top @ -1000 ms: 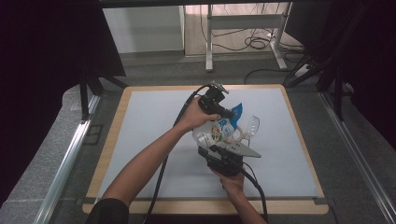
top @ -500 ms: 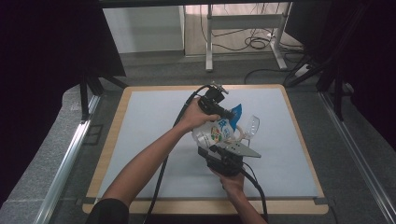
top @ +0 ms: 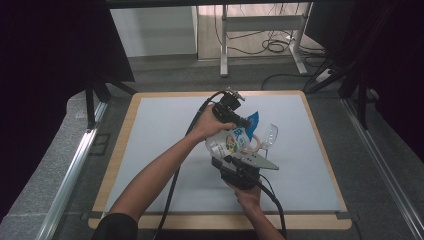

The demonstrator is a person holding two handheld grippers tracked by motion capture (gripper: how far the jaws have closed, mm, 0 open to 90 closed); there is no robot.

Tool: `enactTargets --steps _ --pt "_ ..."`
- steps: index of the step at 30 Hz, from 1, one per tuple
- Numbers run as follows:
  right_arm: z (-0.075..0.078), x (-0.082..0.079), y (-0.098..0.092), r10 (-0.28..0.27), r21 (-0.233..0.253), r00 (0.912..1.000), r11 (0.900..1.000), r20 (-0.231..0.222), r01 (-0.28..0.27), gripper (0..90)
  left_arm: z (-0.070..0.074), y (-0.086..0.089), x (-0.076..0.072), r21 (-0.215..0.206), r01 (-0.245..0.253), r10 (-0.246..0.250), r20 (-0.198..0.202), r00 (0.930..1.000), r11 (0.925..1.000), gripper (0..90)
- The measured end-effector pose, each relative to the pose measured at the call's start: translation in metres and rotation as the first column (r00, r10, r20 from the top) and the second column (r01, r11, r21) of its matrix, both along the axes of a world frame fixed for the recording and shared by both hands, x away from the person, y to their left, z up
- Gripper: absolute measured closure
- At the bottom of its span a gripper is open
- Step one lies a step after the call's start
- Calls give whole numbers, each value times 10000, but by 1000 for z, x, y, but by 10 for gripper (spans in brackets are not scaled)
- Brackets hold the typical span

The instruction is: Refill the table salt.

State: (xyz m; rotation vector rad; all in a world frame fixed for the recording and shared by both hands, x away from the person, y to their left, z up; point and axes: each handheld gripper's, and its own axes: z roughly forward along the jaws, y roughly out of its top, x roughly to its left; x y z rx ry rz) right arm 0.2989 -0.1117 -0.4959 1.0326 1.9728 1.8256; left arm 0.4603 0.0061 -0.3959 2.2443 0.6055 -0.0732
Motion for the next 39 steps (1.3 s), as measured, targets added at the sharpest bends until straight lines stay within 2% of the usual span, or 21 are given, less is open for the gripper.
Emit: enactTargets --steps 16,39 --pt "1 -1 0 -45 52 10000 10000 -1 45 574 1 -3 -1 161 66 -67 40 10000 9998 900" --pt "1 0 -1 21 142 10000 9999 -50 -20 576 2 -2 -1 136 8 -9 81 10000 9999 899"
